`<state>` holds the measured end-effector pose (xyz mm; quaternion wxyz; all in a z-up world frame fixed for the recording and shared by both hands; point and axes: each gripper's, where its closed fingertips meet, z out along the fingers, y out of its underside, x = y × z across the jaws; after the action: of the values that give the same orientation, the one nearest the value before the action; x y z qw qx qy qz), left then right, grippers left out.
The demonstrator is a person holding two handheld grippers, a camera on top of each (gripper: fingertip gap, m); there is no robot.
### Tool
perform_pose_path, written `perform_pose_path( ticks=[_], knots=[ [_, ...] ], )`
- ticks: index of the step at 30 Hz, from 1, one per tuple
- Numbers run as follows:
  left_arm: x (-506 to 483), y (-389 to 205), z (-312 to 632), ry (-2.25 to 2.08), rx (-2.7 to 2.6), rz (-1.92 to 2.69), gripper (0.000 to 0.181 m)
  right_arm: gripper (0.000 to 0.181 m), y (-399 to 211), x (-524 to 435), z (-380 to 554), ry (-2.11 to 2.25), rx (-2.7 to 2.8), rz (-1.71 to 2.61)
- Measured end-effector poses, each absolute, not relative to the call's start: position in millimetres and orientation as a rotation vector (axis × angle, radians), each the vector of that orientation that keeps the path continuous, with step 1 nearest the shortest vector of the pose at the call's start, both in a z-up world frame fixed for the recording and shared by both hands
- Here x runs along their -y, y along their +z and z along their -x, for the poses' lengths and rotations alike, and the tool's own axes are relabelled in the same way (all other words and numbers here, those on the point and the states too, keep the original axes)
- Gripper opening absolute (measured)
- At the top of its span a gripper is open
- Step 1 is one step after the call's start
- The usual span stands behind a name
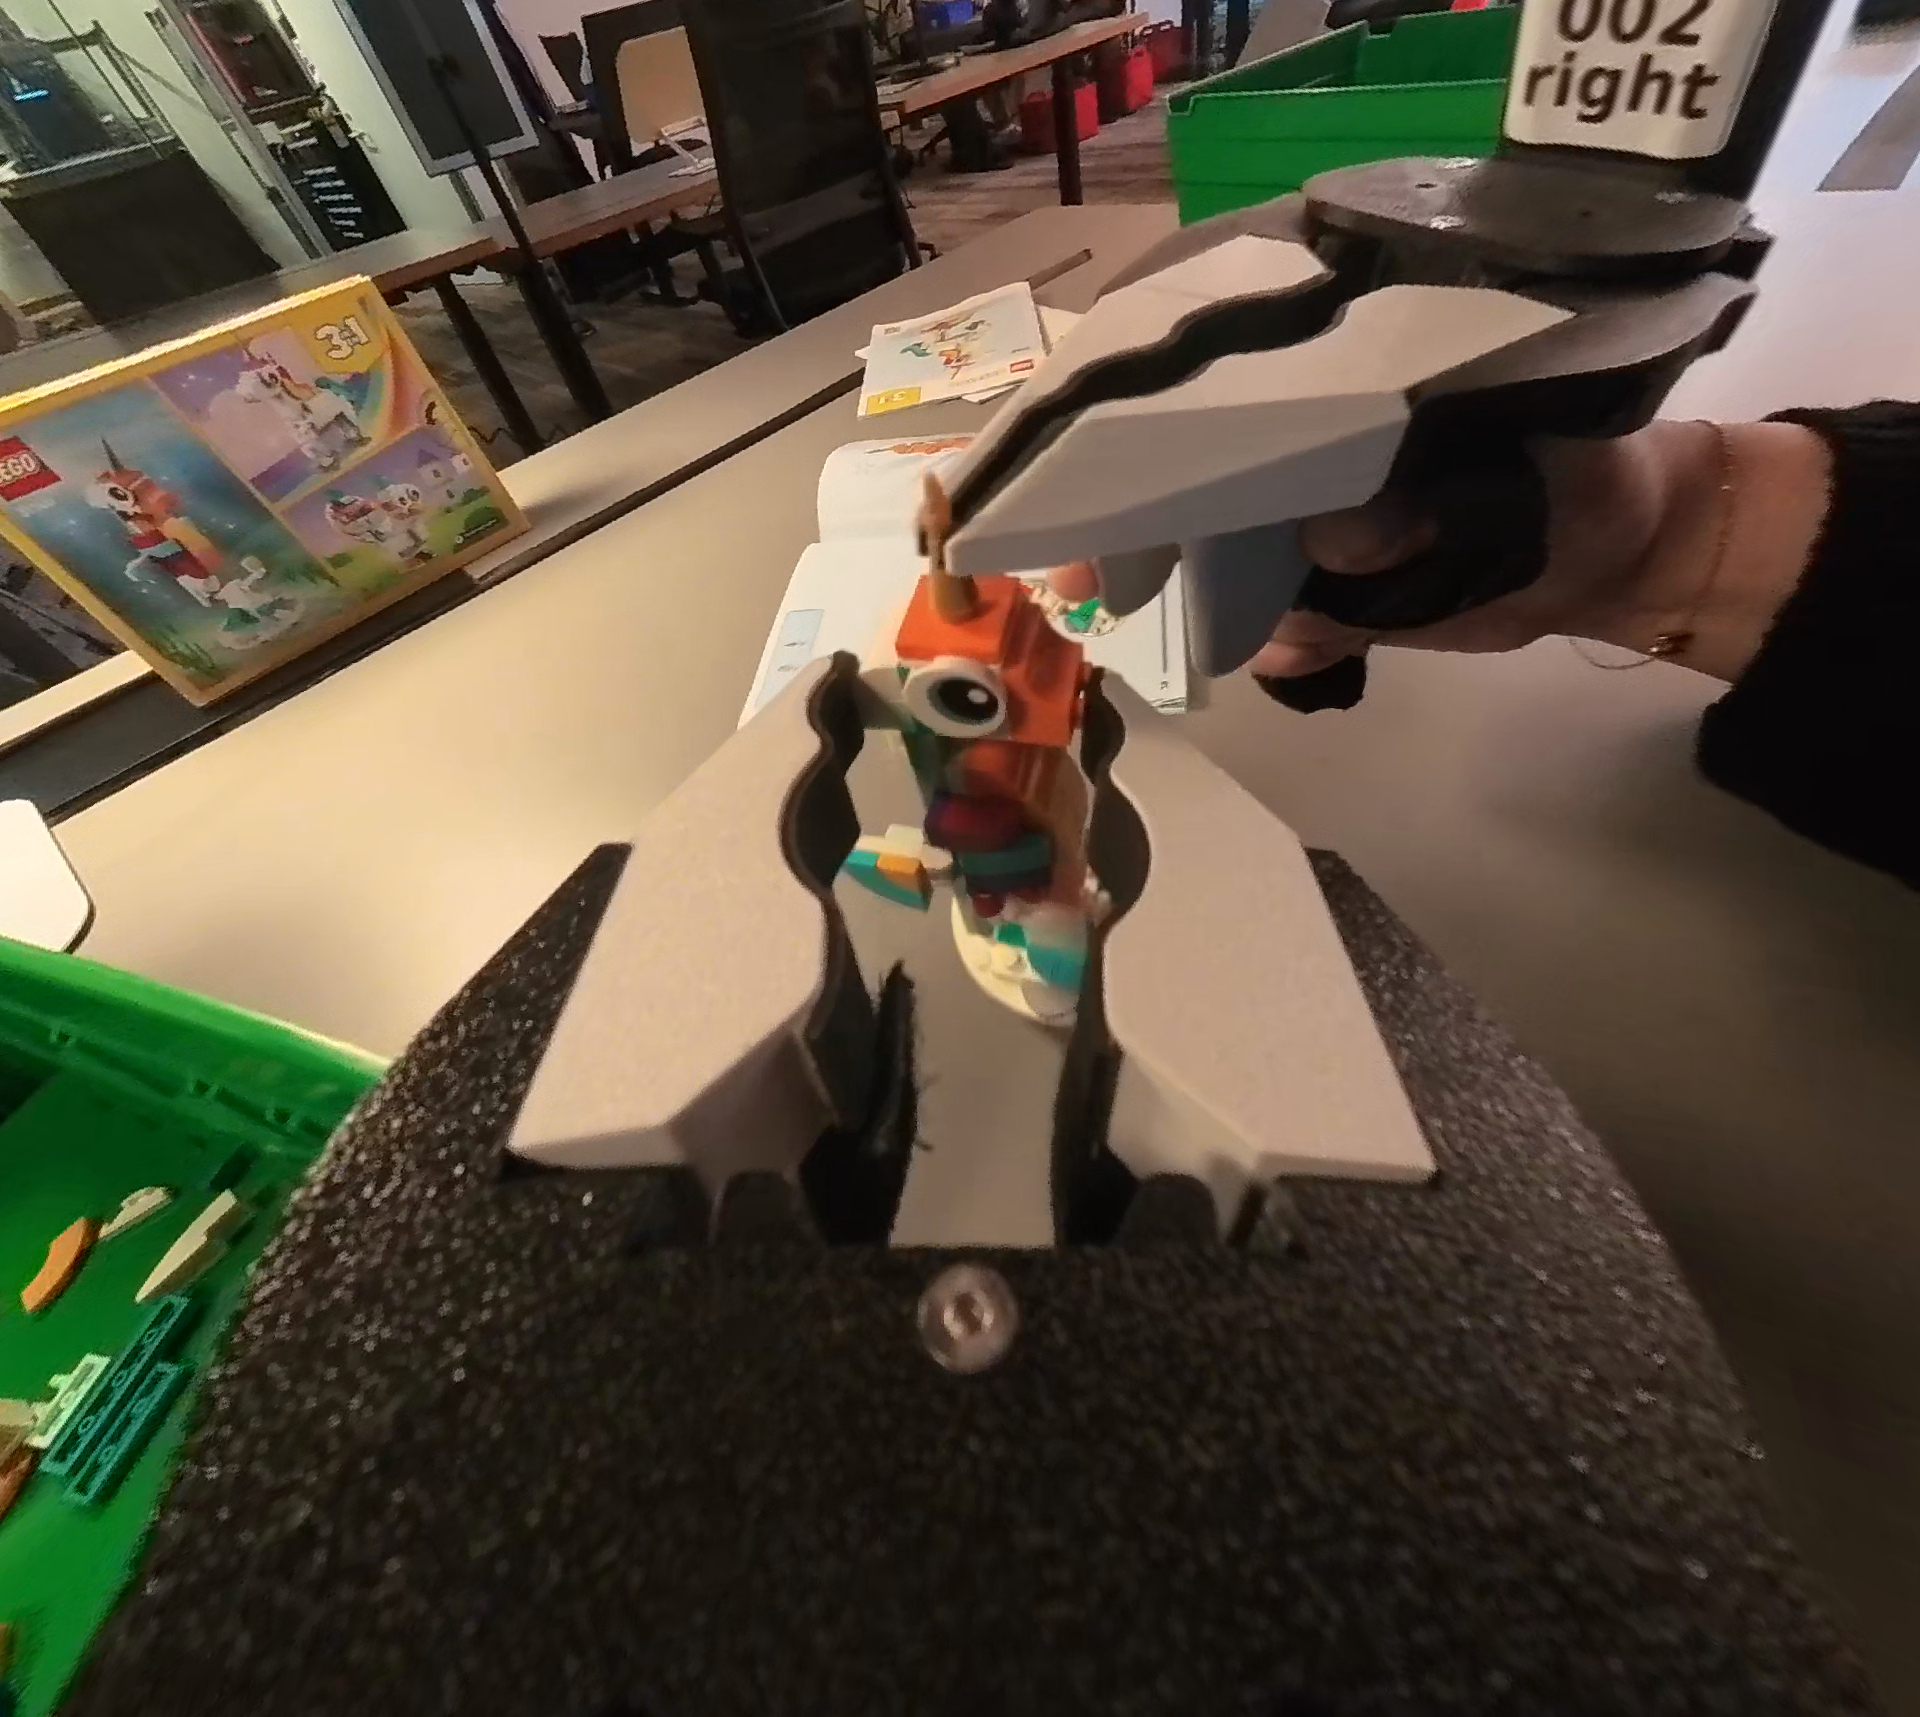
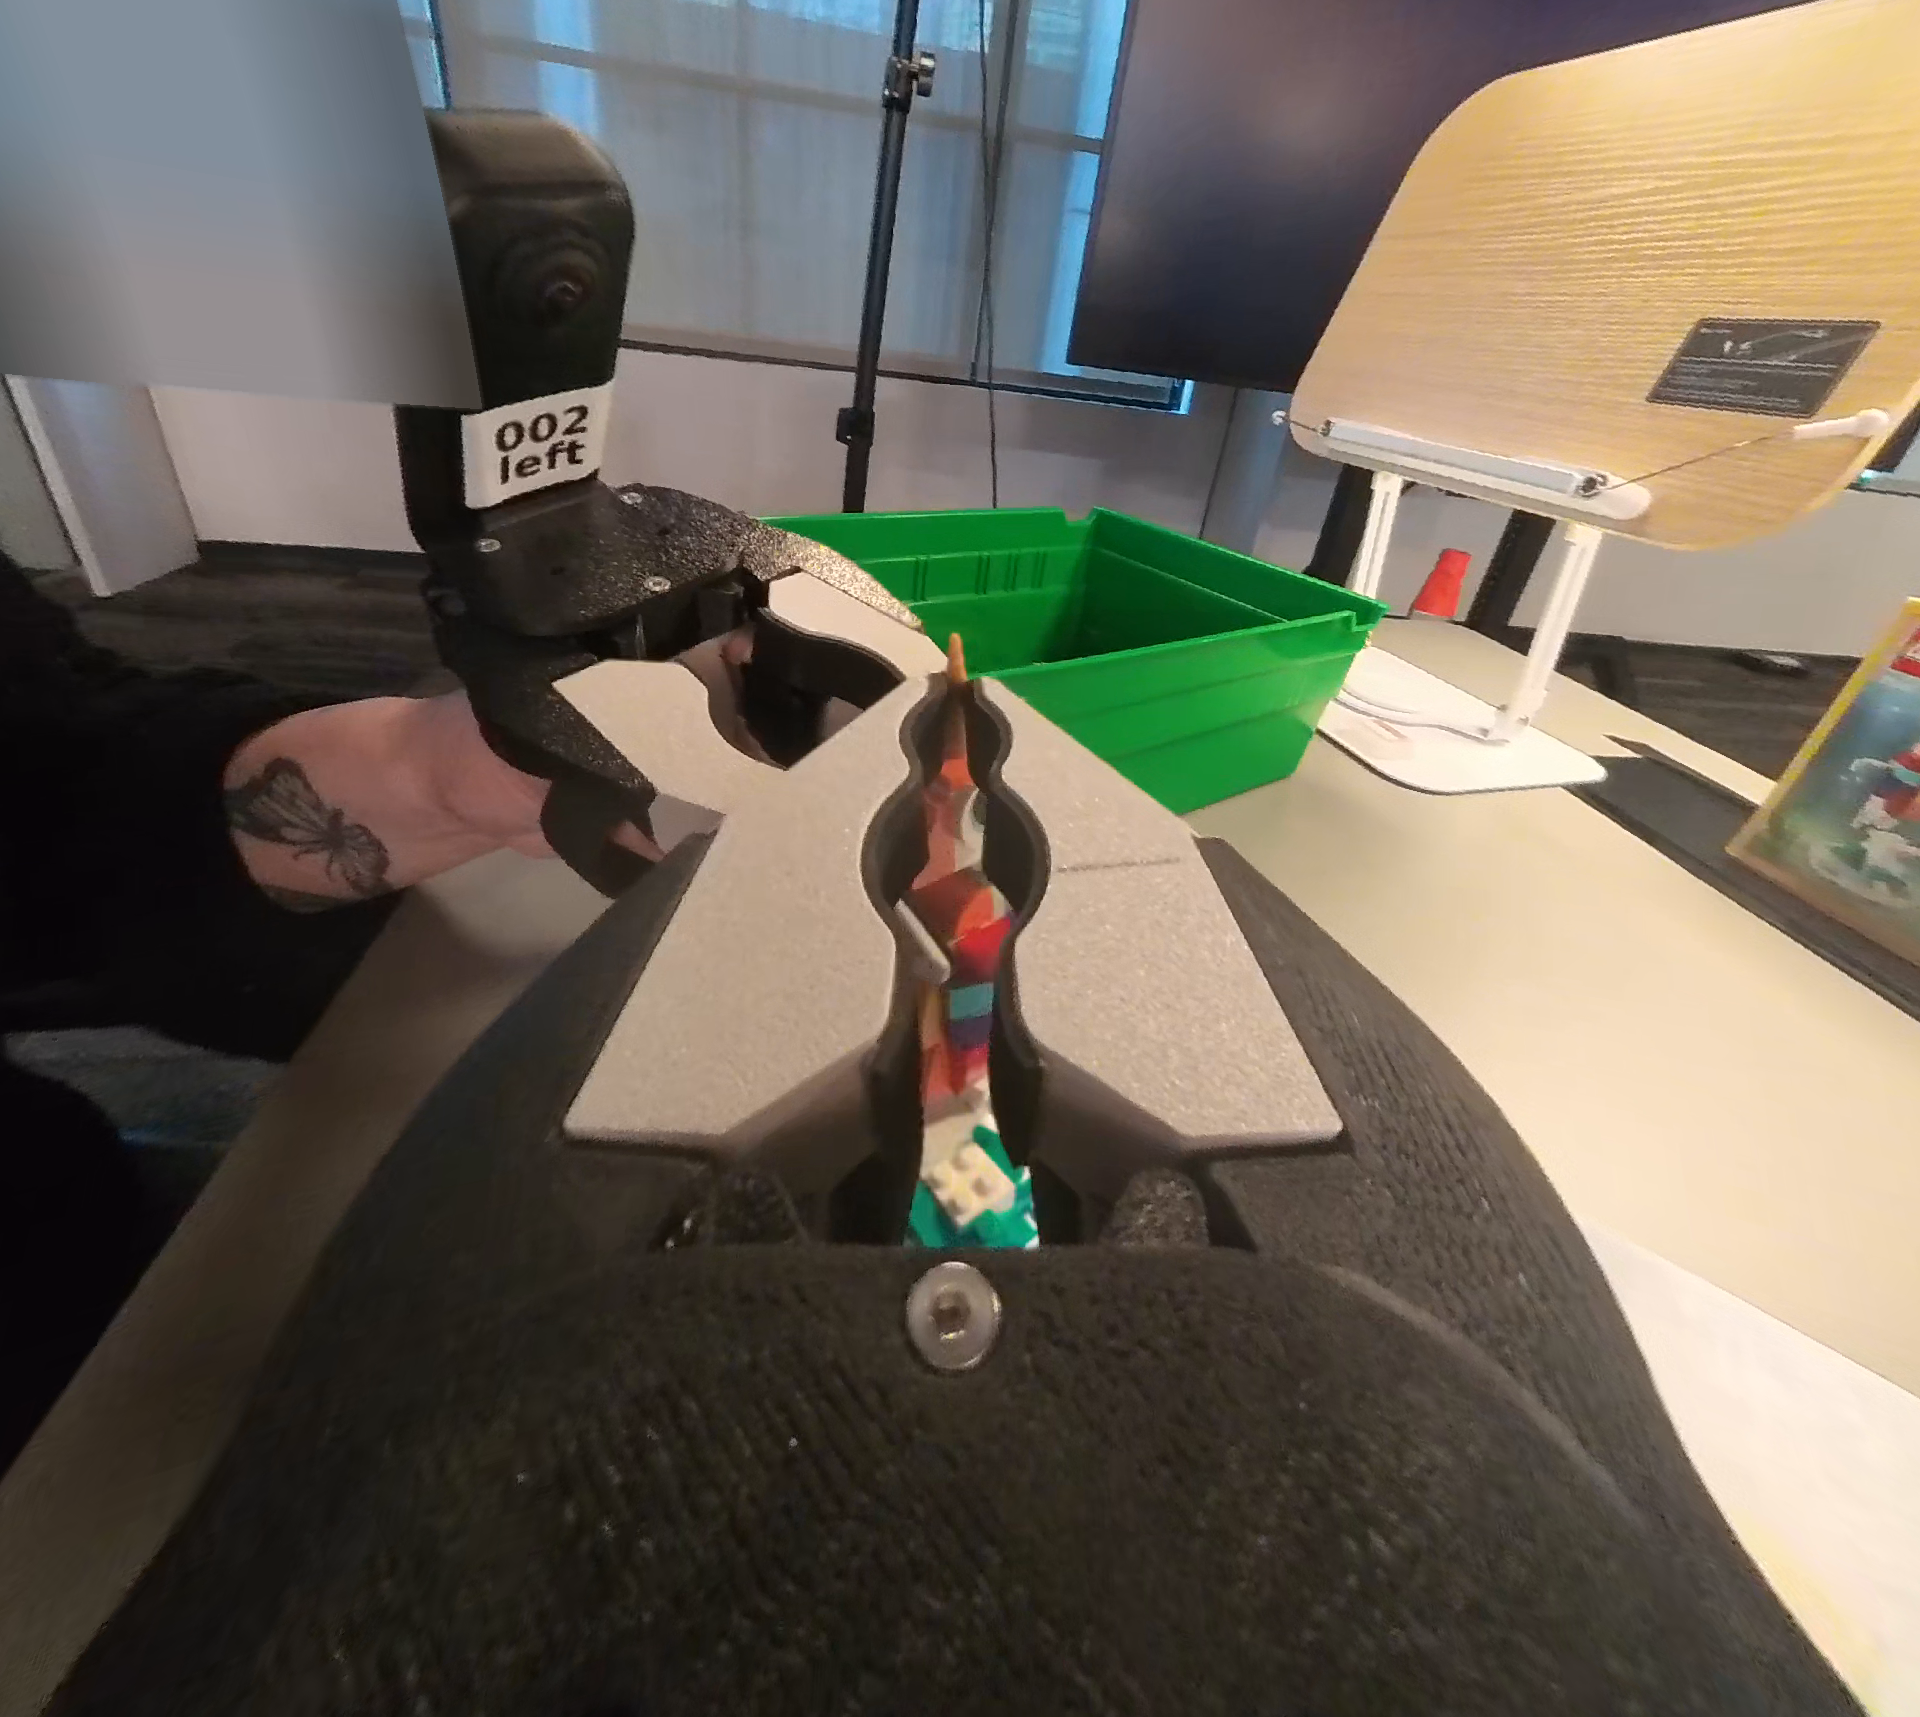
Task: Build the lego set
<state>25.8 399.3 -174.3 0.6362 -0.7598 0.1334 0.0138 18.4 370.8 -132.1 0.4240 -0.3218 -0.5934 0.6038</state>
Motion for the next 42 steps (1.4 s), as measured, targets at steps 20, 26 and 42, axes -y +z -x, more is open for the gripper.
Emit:
perform_pose_path(
  ticks=[20,26,42],
  knots=[
    [-399,-180,-21,0.055,-0.31,1.774,0.039,0.001,-138,-375,-14,1.445,1.499,0.842],
    [-400,-183,-19,0.071,-0.32,1.793,0.039,0.001,-141,-374,-13,1.41,1.529,0.839],
    [-404,-182,-18,-0.015,-0.294,1.817,0.039,0.012,-136,-381,-9,1.389,1.466,0.9]
  ],
)
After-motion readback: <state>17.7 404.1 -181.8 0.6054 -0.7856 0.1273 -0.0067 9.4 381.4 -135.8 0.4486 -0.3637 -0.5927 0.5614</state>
